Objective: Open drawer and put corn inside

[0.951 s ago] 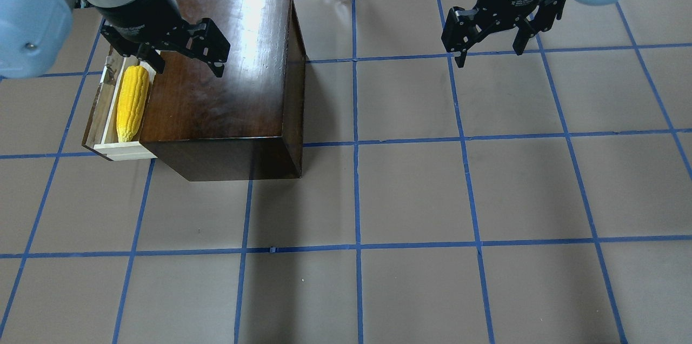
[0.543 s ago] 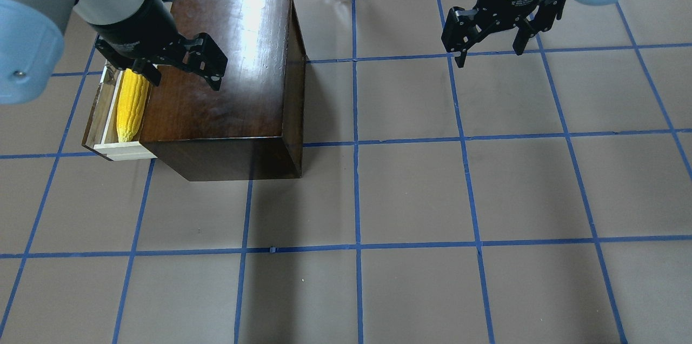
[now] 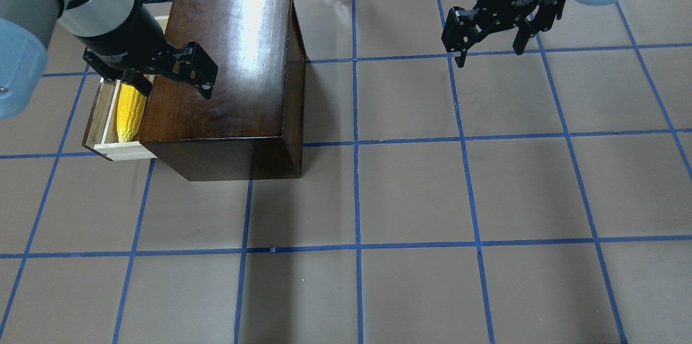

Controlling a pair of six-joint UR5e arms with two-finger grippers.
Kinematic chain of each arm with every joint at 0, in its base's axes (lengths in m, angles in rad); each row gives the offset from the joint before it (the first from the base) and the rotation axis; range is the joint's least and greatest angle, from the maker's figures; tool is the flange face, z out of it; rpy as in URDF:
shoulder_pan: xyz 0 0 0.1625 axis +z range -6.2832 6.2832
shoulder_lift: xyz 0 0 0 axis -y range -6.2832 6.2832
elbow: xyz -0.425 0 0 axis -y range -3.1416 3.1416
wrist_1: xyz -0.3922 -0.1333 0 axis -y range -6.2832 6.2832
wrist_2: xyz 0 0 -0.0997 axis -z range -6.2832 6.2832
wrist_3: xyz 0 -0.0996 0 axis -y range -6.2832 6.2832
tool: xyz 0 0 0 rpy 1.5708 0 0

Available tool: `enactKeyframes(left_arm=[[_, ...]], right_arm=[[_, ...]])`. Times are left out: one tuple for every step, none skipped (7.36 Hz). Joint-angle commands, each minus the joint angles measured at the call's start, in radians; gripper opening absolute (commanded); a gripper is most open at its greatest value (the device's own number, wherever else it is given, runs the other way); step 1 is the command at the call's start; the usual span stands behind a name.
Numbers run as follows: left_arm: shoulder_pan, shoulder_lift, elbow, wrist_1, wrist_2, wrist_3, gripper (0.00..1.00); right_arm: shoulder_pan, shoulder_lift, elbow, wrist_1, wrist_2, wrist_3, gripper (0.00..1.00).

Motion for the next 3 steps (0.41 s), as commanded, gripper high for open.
enactKeyframes(left_arm=[[-0.001,0.004,-0.002,-0.004,-0.004,-0.008,1.00],[-0.001,0.008,0.000,-0.004,-0.005,-0.010,1.00],[-0.001,0.009,0.000,-0.004,-0.006,-0.010,1.00]], right_arm=[[0.000,0.000,0.000,0.000,0.000,0.000,1.00],[0.000,0.000,0.000,0.000,0.000,0.000,1.00],[0.000,0.000,0.000,-0.001,0.000,0.001,1.00]])
